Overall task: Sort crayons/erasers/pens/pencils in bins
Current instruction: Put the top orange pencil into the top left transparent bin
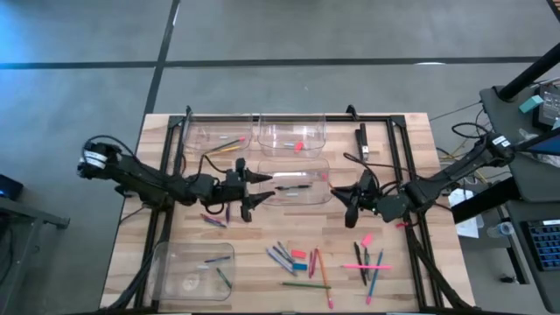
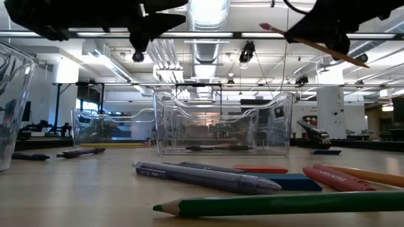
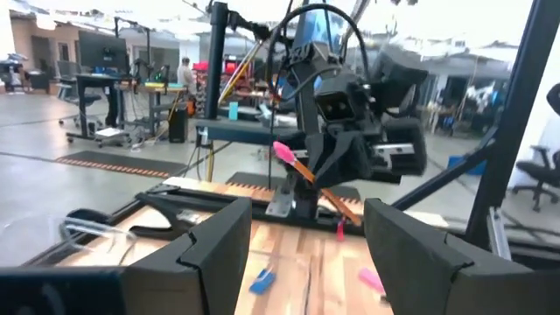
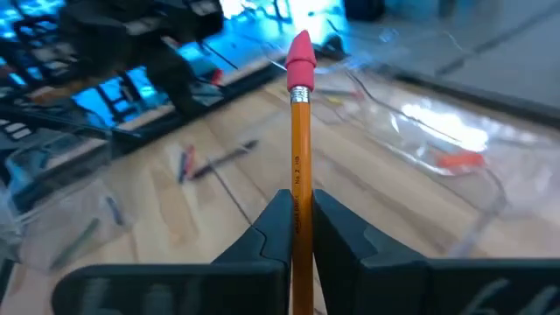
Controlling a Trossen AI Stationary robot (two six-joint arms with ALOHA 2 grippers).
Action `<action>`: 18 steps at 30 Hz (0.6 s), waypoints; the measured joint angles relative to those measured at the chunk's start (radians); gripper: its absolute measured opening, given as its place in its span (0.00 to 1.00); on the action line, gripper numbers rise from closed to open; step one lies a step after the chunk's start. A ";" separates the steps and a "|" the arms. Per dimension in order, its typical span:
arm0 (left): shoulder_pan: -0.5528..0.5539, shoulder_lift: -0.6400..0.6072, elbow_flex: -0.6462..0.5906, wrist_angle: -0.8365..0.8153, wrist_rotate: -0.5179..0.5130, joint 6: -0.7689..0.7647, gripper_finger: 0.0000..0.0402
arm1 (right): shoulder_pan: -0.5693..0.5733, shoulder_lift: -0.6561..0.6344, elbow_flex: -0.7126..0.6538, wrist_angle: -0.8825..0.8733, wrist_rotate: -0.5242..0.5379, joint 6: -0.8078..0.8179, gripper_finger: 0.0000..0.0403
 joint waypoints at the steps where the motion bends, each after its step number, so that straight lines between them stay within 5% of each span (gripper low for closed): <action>1: 0.000 0.025 0.001 0.038 0.006 0.000 0.52 | 0.000 0.013 0.000 0.035 0.000 -0.026 0.06; 11: 0.009 0.274 0.186 0.086 0.048 -0.027 0.53 | -0.001 0.134 0.000 0.235 -0.009 -0.154 0.06; 18: 0.024 0.345 0.348 -0.158 0.051 -0.136 0.65 | -0.001 0.181 0.000 0.264 -0.016 -0.154 0.06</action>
